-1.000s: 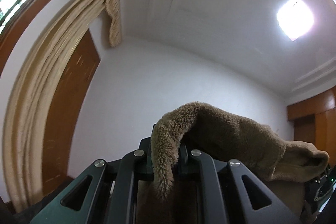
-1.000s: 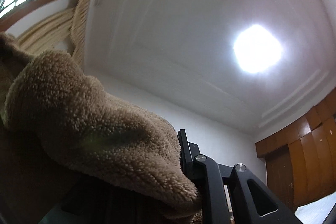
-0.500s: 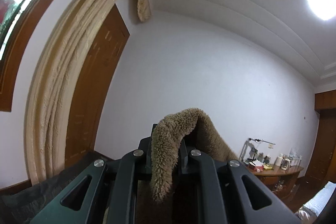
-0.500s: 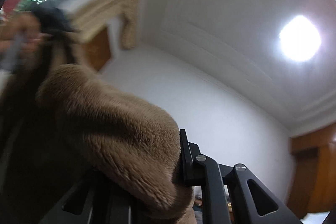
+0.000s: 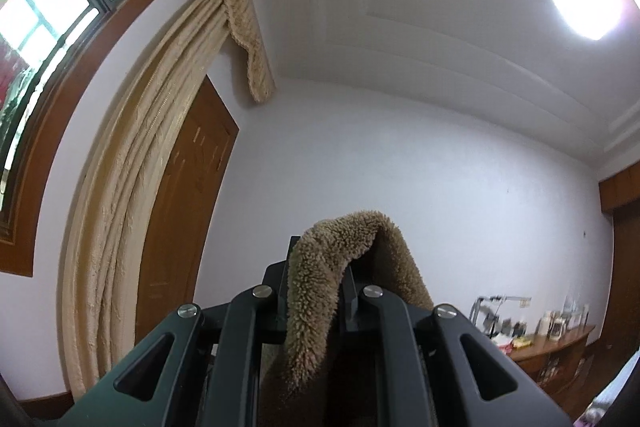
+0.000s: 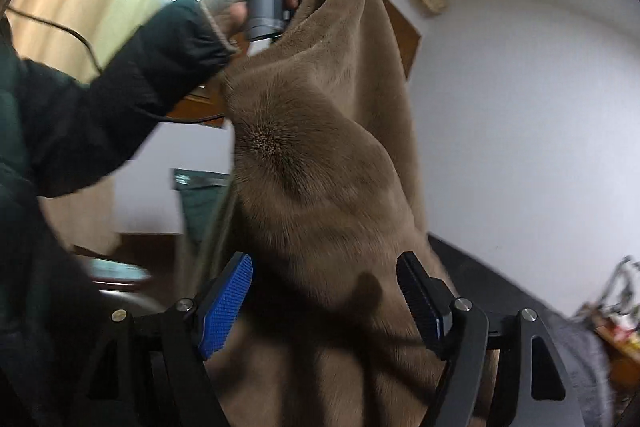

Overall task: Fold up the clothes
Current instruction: 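Hold the blanket up with the left gripper while the right gripper opens and releases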

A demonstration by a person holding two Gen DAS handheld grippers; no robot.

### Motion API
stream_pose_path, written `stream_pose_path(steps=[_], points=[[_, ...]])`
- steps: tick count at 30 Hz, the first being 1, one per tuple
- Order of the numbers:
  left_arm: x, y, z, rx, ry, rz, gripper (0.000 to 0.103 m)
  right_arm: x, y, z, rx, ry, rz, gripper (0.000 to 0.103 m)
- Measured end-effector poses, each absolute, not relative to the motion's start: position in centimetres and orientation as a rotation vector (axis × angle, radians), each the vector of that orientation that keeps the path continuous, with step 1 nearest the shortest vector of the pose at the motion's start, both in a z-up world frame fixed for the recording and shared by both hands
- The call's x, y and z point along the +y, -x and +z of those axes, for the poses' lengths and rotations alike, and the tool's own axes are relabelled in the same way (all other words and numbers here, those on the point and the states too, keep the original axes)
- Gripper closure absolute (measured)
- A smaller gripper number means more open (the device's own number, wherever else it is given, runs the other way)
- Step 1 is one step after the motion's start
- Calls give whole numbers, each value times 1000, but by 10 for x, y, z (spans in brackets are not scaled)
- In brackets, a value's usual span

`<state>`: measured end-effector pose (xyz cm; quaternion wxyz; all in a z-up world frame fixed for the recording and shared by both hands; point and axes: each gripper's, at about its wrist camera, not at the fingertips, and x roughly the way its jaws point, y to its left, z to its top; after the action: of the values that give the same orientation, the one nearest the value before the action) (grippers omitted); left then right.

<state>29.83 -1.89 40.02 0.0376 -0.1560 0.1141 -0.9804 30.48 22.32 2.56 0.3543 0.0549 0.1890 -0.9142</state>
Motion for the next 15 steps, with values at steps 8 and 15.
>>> stream_pose_path(steps=[8, 15], points=[[8, -319, 421, 236, 512, -2986, 88, 234, -316, -3, 567, -60, -2504, 26], [39, -315, 446, 105, 486, -2967, 88, 197, -324, -14, 673, -33, -2343, 26]])
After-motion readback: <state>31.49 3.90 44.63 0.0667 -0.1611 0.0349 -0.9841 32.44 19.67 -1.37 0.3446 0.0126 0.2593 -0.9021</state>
